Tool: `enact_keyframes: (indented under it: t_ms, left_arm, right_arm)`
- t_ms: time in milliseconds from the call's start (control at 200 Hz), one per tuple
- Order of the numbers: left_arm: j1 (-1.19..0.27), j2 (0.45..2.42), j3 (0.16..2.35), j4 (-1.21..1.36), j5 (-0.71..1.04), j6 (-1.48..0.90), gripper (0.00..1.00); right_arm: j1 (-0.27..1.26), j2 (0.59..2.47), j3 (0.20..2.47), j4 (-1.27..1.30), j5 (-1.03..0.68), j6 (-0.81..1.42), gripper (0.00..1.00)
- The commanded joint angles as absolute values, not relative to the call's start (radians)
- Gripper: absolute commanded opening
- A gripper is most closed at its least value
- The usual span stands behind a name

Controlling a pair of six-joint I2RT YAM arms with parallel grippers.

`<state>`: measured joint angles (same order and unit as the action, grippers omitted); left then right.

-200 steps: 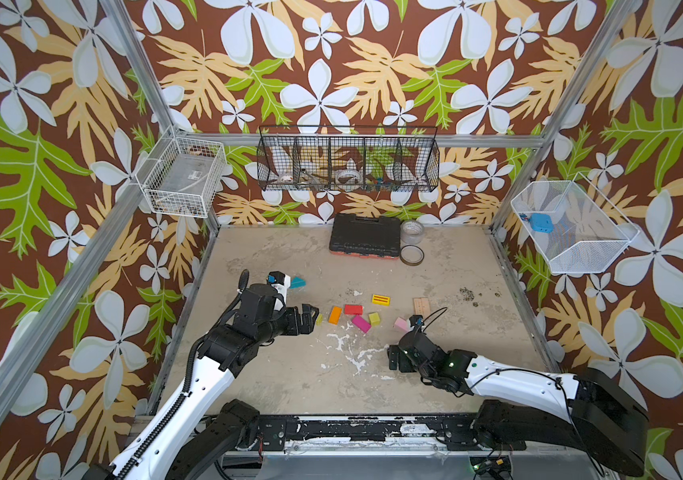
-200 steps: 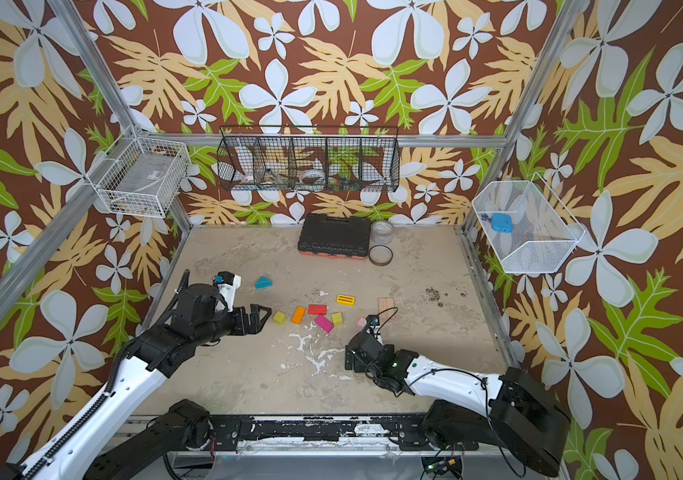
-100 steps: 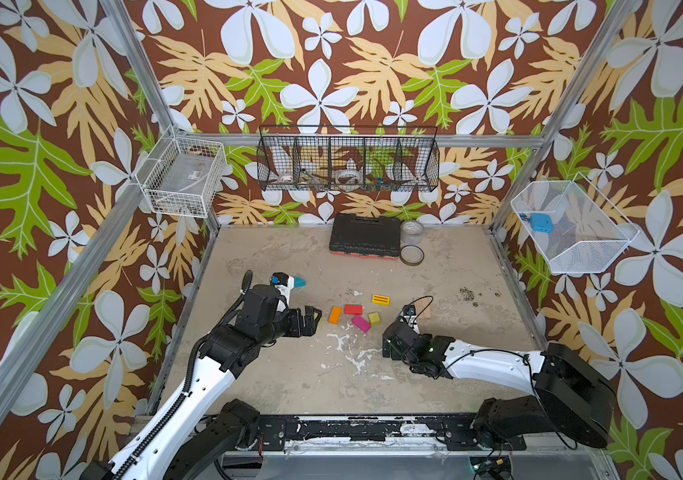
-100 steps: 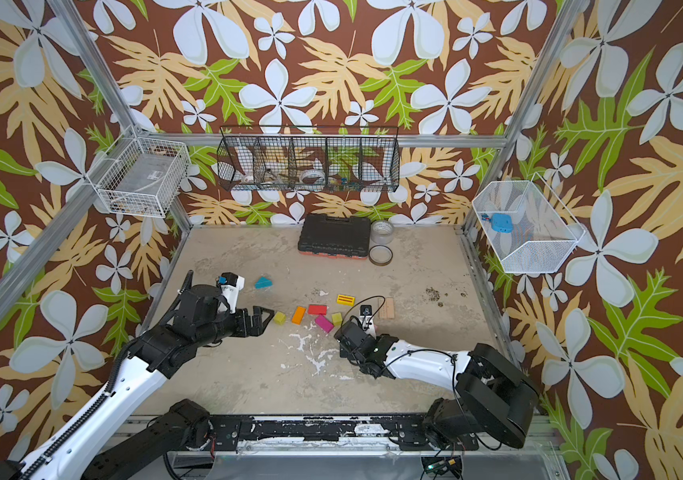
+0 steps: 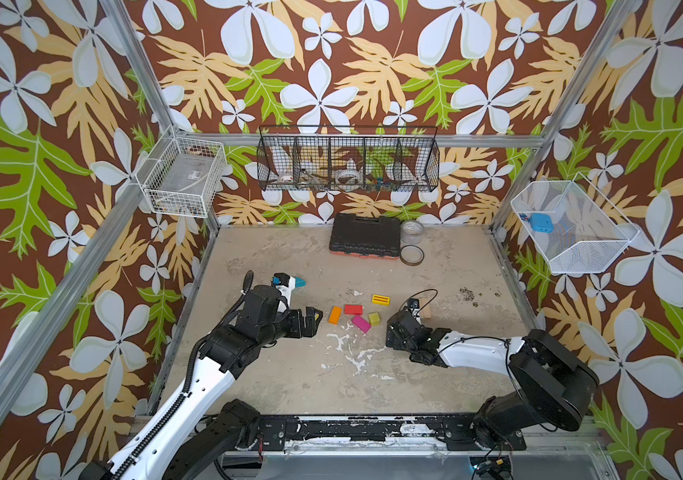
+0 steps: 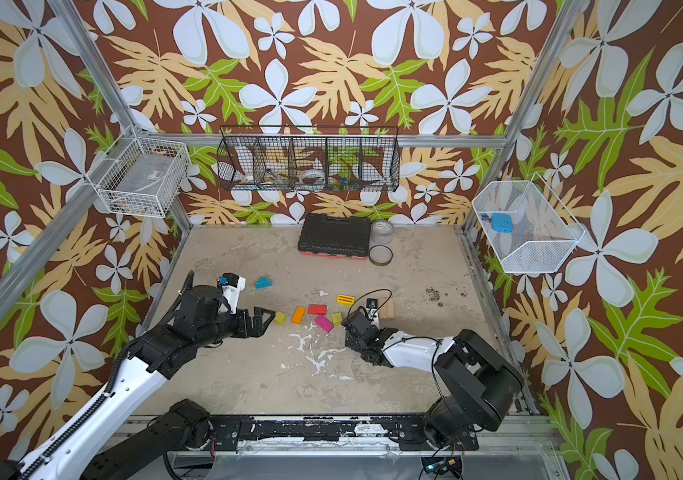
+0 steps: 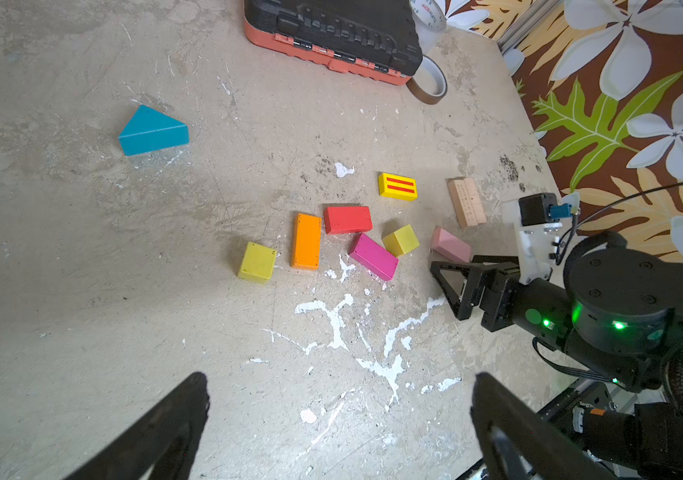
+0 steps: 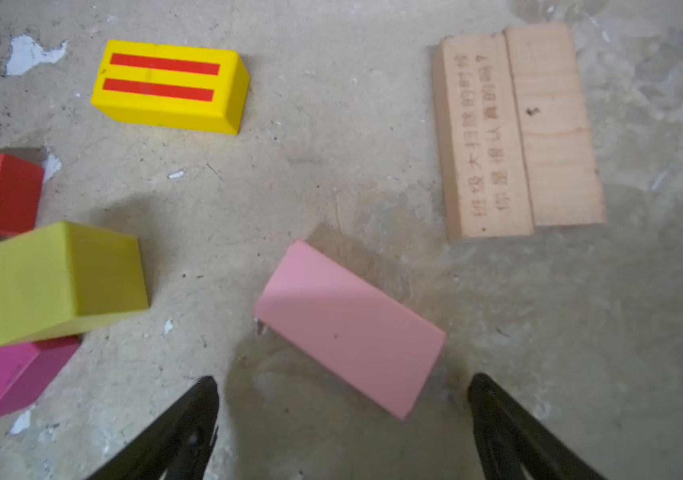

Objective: Build the wood block tower
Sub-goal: 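Lower the right gripper onto the pink block and close it, then lift the pink block and carry it over the paired wooden sticks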

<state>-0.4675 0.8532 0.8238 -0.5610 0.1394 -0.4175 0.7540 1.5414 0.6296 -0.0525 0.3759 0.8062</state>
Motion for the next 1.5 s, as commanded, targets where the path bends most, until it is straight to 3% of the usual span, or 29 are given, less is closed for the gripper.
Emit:
enact_keyframes:
  t_ms: [0,541,936,1117,1252,1357,1492]
  left_arm:
    - [-0.469,0.851,0.826,-0.557,0.134,-0.426,1.00]
    - [-0.469,0.862,0.827,-0.555,0.140,-0.422,1.00]
    - [-0.470,0.861,0.827,-0.555,0.140,-0.423,1.00]
    - [-0.469,0.862,0.826,-0.555,0.142,-0.423,1.00]
    - [-0.470,0.865,0.825,-0.553,0.147,-0.422,1.00]
    - [-0.469,0.871,0.825,-0.551,0.152,-0.420,1.00]
    - [-0.469,0.880,0.822,-0.547,0.167,-0.416,1.00]
  right_arm:
    - [0.752,1.580,0.650,-0.060,0.342,0.808,0.93]
    - [0.750,1.692,0.719,-0.103,0.395,0.786,0.79]
    - [0.753,1.669,0.711,-0.107,0.376,0.775,0.46]
    - [0.752,1.566,0.695,-0.132,0.368,0.763,0.40]
    - [0.751,1.478,0.772,-0.209,0.441,0.738,0.37]
    - [0.738,1.451,0.896,-0.258,0.448,0.679,0.27]
    - [0.724,1.440,1.059,-0.305,0.448,0.597,0.28]
